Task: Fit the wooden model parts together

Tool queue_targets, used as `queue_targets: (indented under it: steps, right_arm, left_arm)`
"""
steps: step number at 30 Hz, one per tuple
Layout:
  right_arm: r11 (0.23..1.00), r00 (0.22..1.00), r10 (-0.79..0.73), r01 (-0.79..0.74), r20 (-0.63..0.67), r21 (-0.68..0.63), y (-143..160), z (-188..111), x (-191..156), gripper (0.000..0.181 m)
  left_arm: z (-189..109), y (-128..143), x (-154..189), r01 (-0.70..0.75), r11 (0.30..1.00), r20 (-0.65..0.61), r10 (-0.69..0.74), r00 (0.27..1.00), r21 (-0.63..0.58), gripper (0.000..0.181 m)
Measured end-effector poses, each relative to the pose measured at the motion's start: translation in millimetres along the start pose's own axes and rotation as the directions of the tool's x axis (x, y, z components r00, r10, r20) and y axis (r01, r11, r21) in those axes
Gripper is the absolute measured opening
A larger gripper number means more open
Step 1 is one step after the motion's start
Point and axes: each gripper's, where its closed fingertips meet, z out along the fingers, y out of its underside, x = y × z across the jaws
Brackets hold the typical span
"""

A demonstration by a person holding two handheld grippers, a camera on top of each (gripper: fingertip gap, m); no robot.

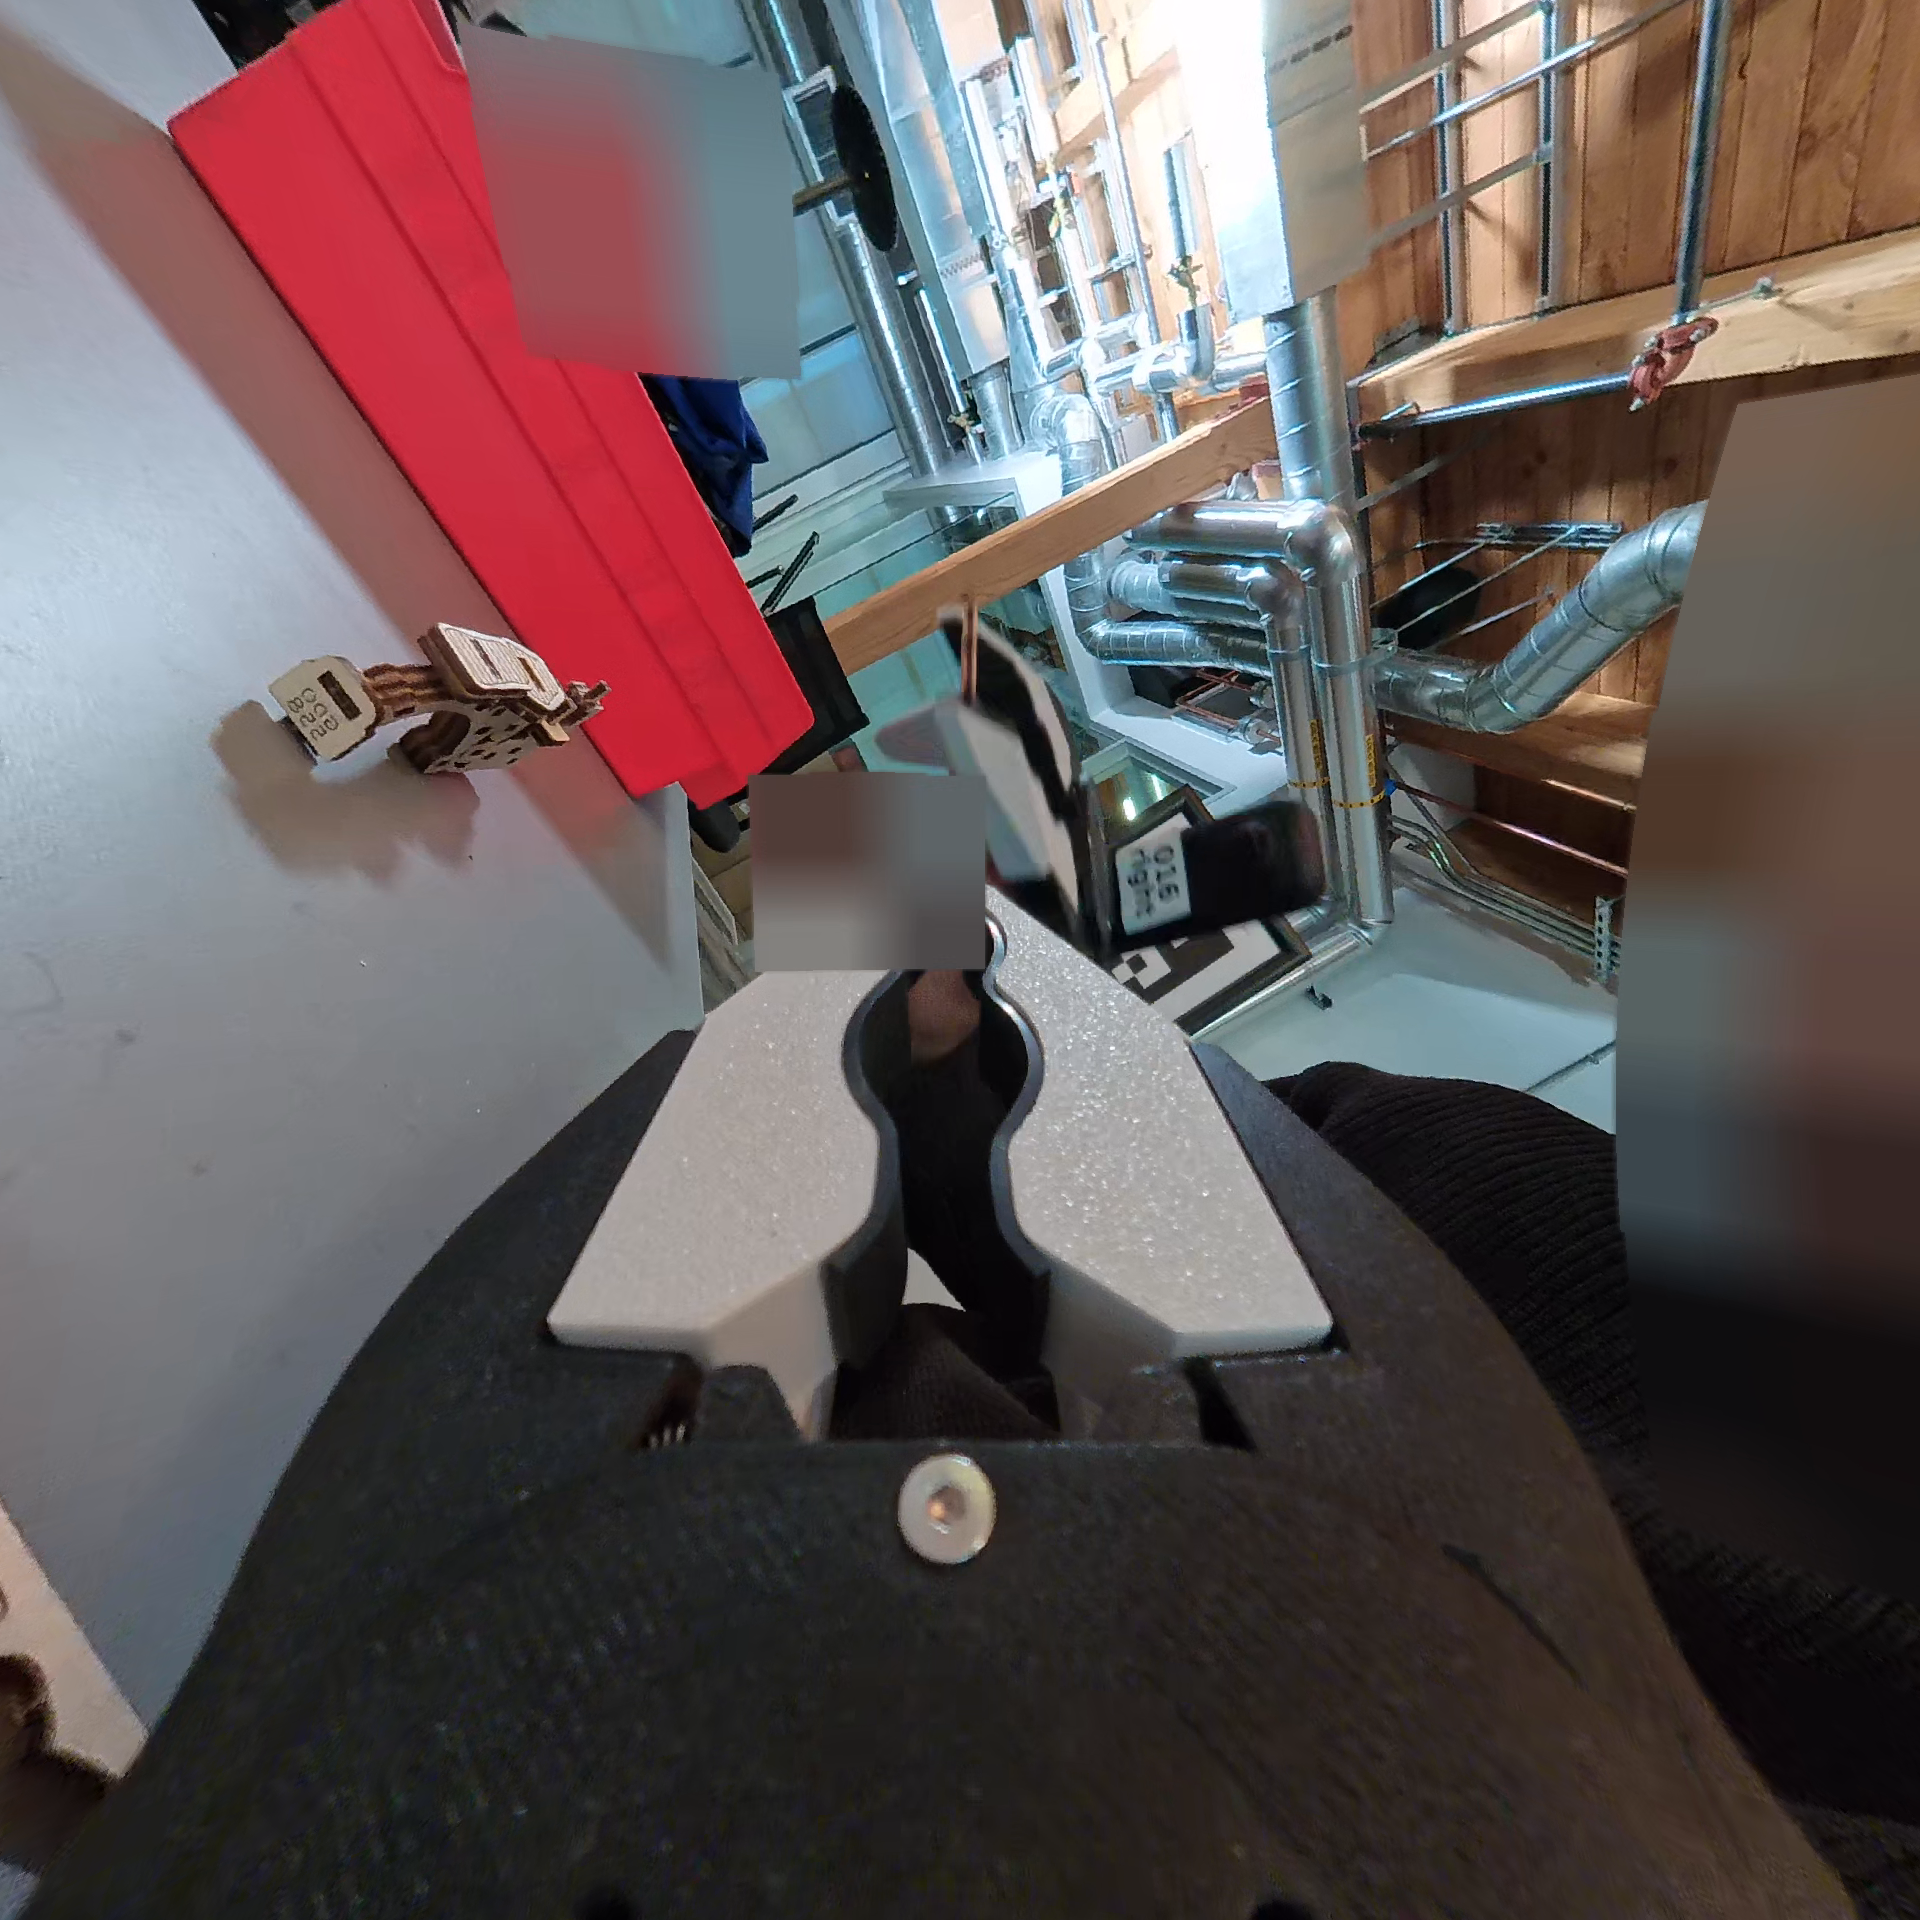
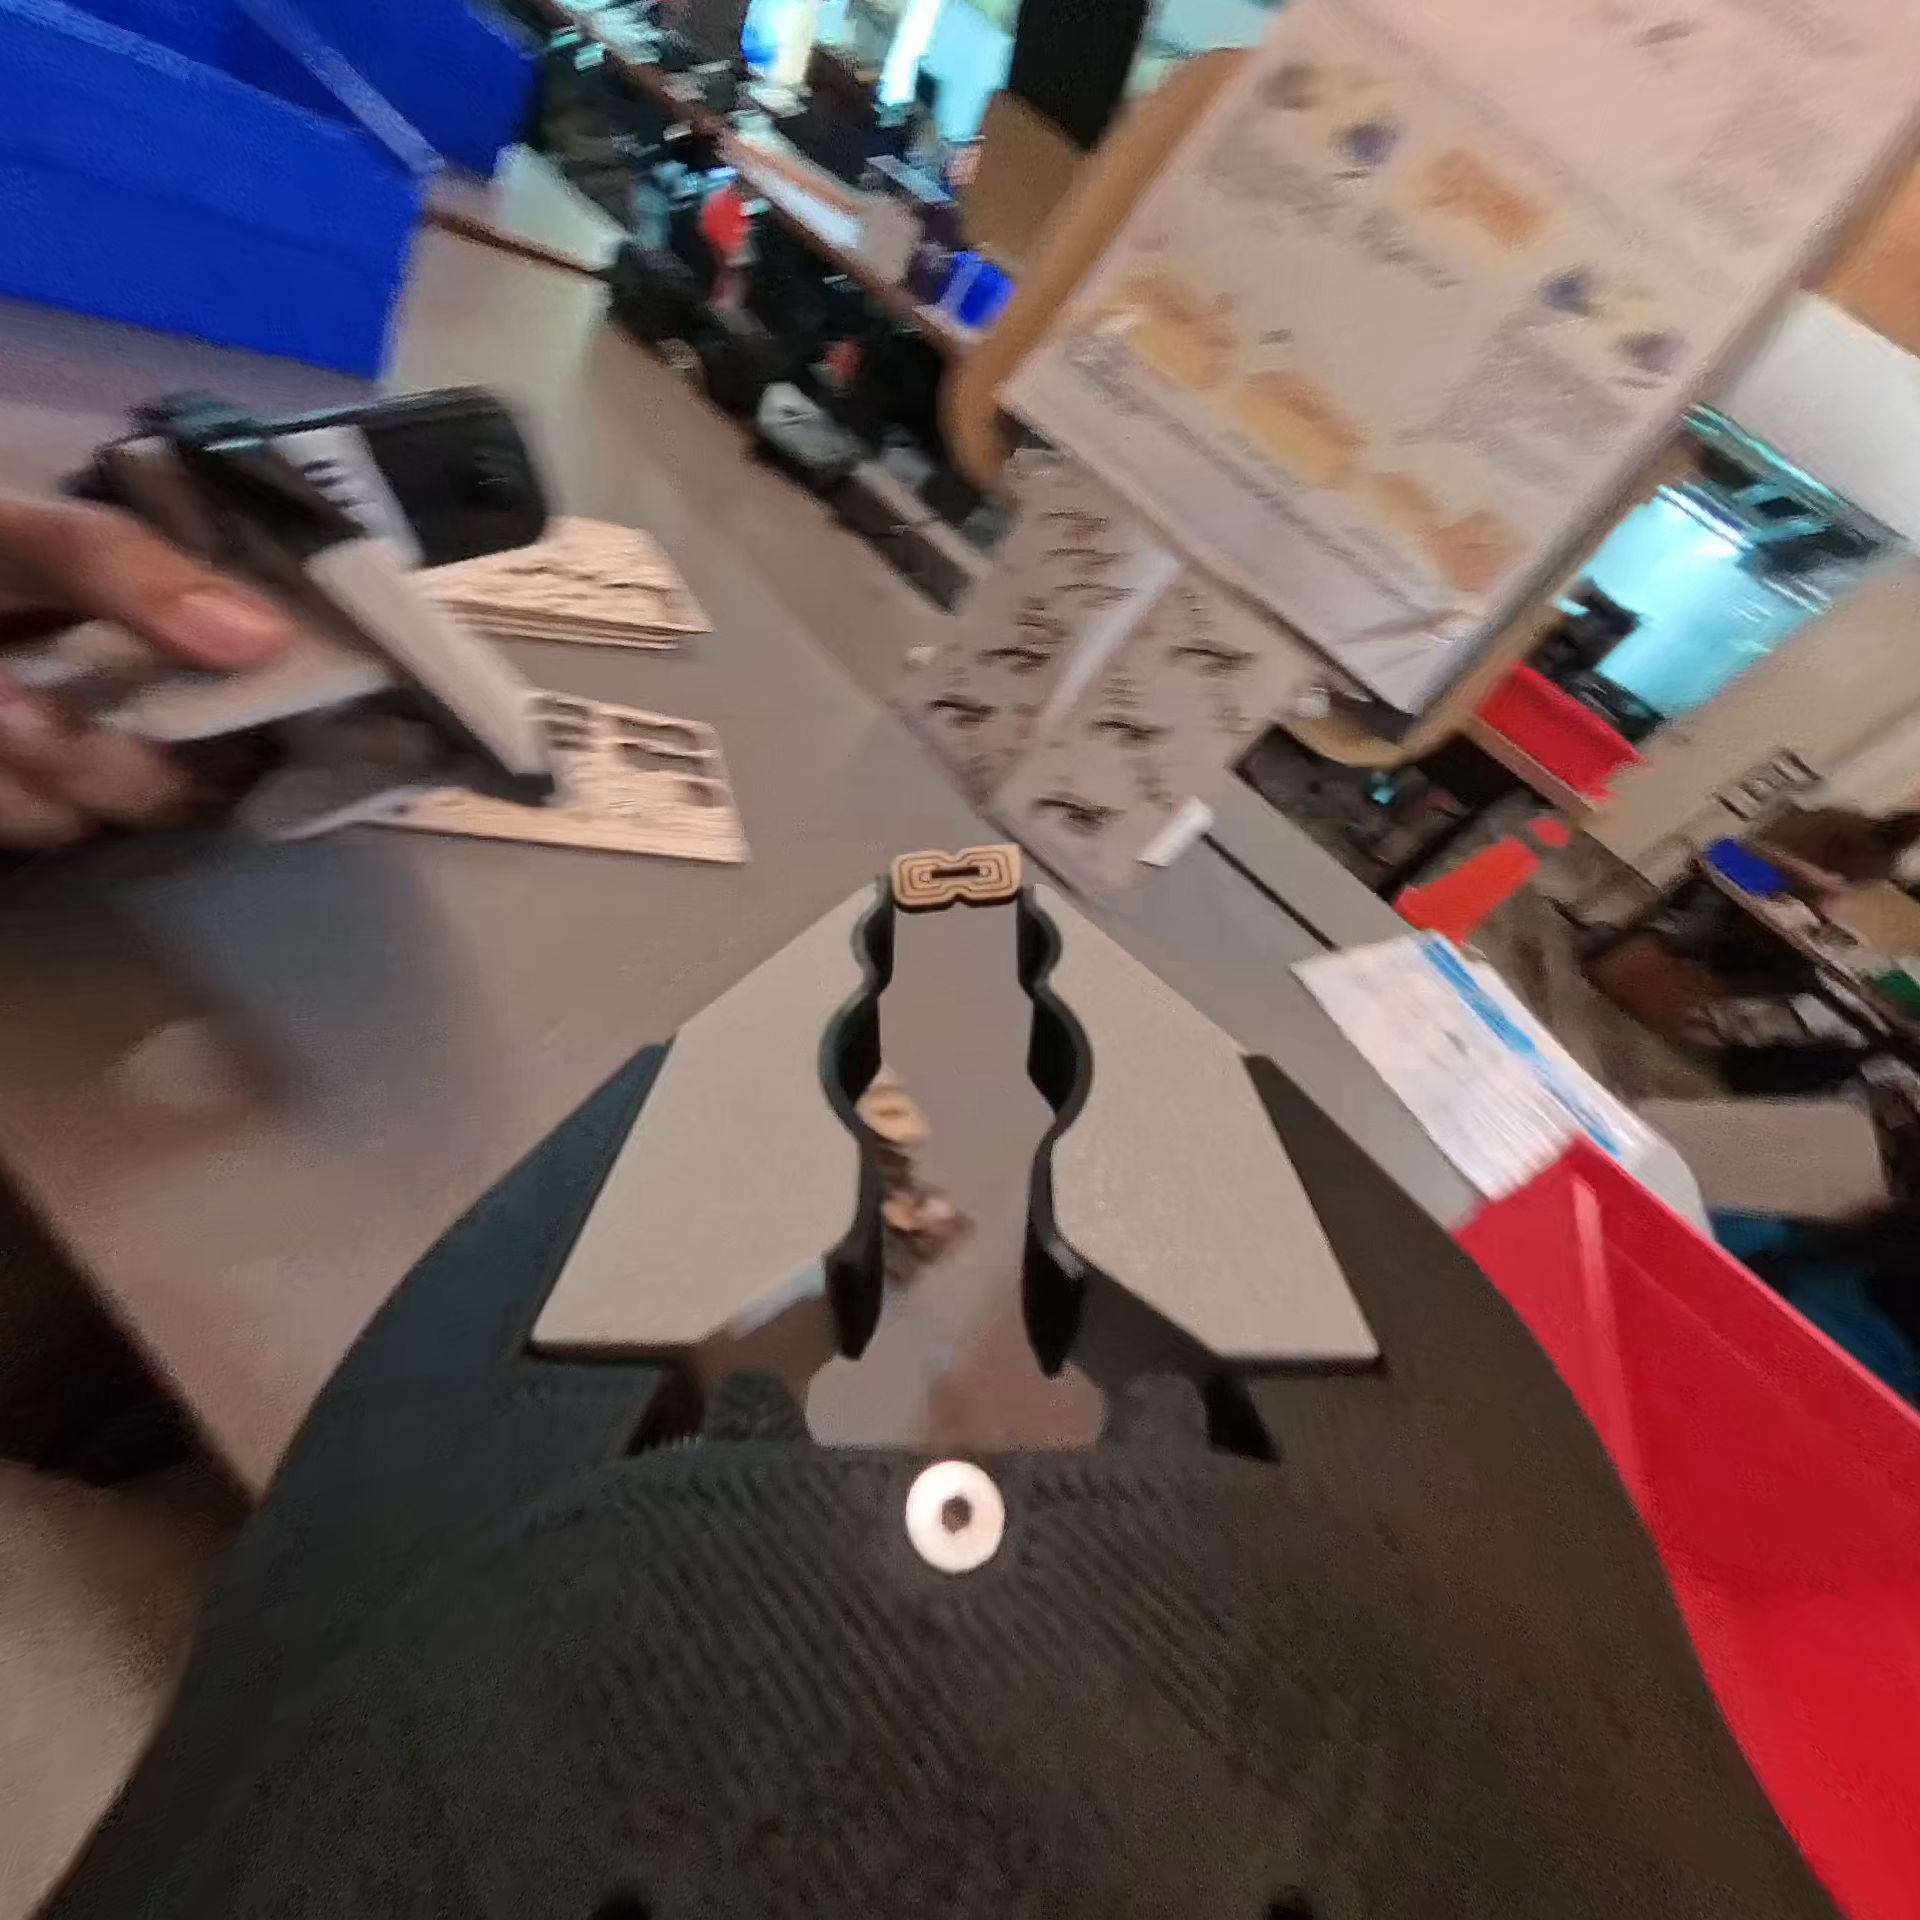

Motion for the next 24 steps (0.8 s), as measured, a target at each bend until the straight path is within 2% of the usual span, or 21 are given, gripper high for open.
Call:
queue_targets:
  steps: [3,6,9,13,24]
  right_arm:
    - [0.986,0.978,0.164,-0.163,-0.130,0.020,21.6,-29.6,64.5,0.023]
    - [0.952,0.941,0.307,-0.304,-0.146,0.043,41.9,-44.5,88.9,0.023]
    - [0.917,0.912,0.398,-0.393,-0.093,0.068,43.8,-40.9,85.6,0.023]
    - [0.918,0.915,0.396,-0.395,-0.072,0.025,51.3,-33.2,77.2,0.023]
    - [0.886,0.887,0.463,-0.462,-0.007,0.036,48.9,-27.0,66.6,0.023]
  left_arm:
    - [-0.4,-0.4,0.1,0.003,1.000,-0.003,-0.003,1.000,0.001,0.002]
    - [0.5,-0.7,-0.5,0.014,1.000,-0.008,-0.014,1.000,0.003,0.003]
    - [0.9,-0.9,-1.0,0.019,1.000,-0.009,-0.019,1.000,0.003,0.003]
    - [0.7,-1.6,-1.2,0.022,1.000,-0.010,-0.022,1.000,0.007,0.003]
    - [0.8,-1.0,-0.4,0.021,1.000,-0.013,-0.021,1.000,0.006,0.003]
